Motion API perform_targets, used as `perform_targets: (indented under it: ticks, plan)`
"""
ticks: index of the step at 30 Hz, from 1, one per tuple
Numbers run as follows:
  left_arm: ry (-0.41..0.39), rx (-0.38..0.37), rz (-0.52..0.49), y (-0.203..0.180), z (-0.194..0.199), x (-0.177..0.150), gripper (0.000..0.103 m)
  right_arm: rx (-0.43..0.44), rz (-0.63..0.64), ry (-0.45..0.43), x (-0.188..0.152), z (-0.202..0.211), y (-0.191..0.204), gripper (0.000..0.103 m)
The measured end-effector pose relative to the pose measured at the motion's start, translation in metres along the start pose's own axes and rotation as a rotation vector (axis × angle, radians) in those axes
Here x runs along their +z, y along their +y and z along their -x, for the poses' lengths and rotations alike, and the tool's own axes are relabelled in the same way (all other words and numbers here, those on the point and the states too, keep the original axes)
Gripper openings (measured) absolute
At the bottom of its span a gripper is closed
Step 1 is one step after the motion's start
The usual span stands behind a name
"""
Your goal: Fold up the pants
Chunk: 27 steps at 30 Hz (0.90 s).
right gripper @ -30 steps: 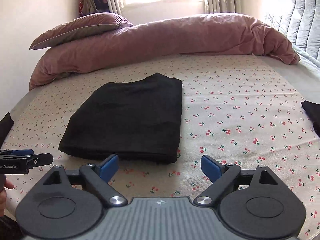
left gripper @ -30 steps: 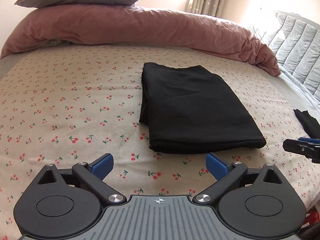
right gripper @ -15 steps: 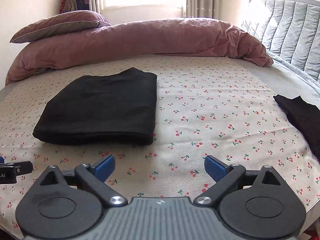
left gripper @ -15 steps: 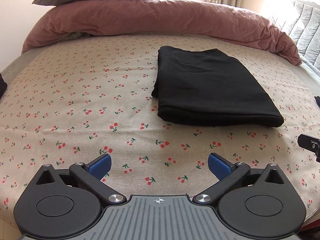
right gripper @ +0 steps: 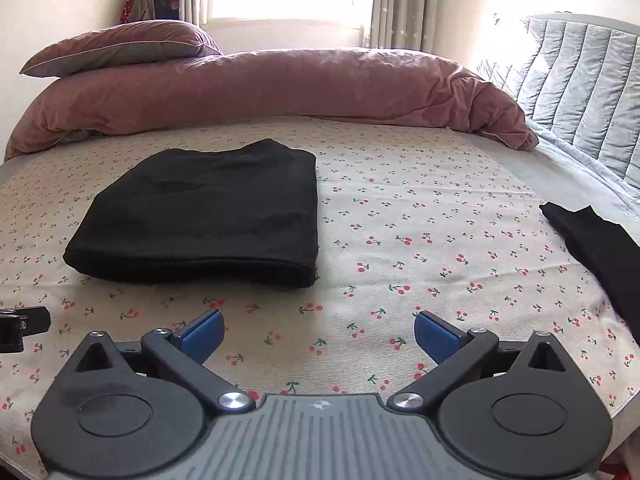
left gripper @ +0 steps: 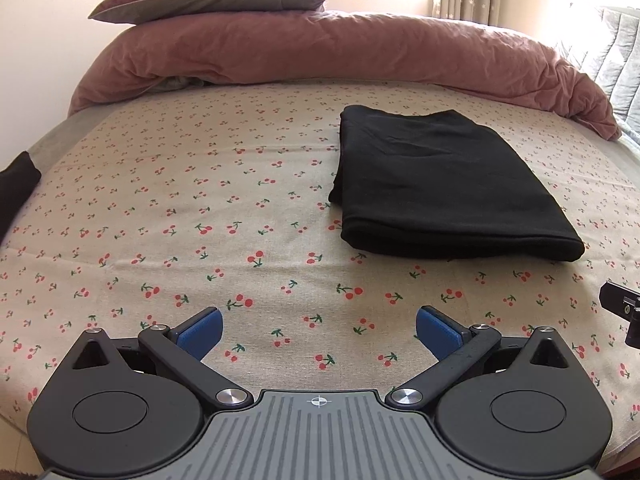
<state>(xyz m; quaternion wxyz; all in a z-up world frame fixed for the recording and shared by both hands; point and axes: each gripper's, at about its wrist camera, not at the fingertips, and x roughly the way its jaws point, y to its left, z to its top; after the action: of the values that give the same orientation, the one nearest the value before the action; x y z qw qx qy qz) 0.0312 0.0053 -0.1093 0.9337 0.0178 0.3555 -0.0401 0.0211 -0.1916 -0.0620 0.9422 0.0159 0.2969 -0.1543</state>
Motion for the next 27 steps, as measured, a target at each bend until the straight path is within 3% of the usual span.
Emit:
perform_targets:
  ticks: [27]
  plan:
    - [0.008,-0.002,-0.02,-0.008,-0.007,-0.003,0.103,0.003,0.021,0.028,-0.002,-0.009,0.01,0.102]
